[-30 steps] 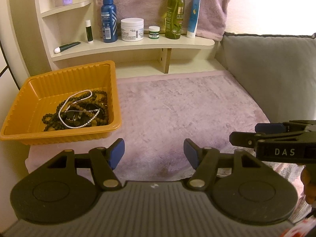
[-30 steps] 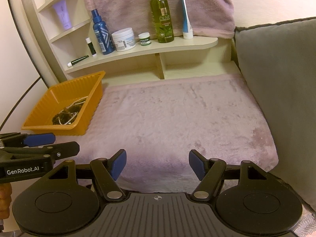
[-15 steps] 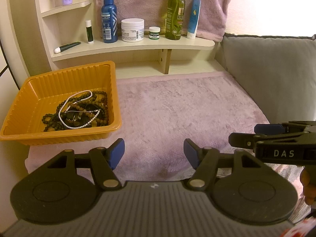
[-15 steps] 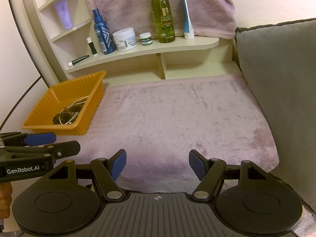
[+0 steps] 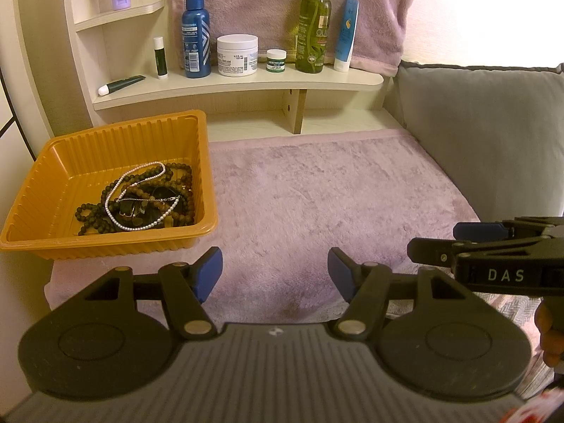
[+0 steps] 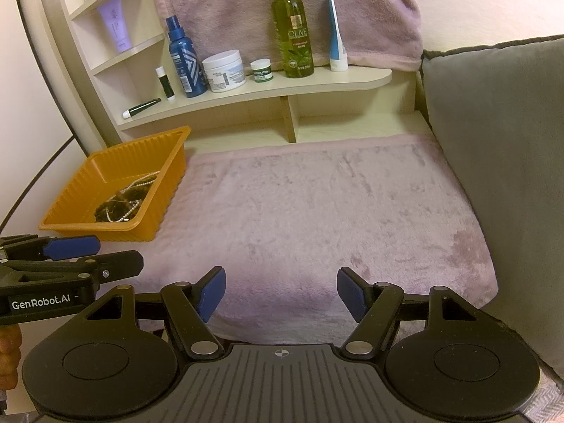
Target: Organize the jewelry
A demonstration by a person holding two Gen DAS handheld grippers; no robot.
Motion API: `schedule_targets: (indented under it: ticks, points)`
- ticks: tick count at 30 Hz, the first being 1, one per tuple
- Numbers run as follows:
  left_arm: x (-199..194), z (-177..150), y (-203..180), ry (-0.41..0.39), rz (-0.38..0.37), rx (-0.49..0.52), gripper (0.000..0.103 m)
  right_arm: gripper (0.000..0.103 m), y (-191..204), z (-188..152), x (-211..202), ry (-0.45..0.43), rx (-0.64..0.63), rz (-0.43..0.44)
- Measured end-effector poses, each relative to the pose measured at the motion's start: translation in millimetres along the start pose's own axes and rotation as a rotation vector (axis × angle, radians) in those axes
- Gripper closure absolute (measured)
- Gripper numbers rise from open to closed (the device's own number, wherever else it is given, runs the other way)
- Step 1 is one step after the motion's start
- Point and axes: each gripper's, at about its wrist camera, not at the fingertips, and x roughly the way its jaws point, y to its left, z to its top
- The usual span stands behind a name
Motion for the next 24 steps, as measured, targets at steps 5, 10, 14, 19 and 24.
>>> schedule_targets:
  ticks: [5,10,14,19,24]
  points:
    - [0.1,0.1,0.2,0.000,-0.001,-0.001,0.039,0.033,0.3,-0.2,-0.3,0.000,0.001,-0.002]
    - [0.0,0.5,1.0,0.000,-0.001,-0.002,0.039,0.033,0.8,-0.3,0.0,0.000,0.002,-0.003]
    - [0.1,0.5,1.1,0.000,-0.002,-0.002,0.039,0.033,1.0,-0.3,0.0,0.000,0.002,-0.003]
    - [0.0,0.4,1.5,-0.002,-0.004,-0.002,0.039,0.033,1.0,-0.2,0.5,0.000,0.003,-0.004]
    - [0.2,1.3,2.7,-0.012,-0.007,-0.007,0.039,0.033,1.0,-0.2,1.7,0.000,0.002,-0.004]
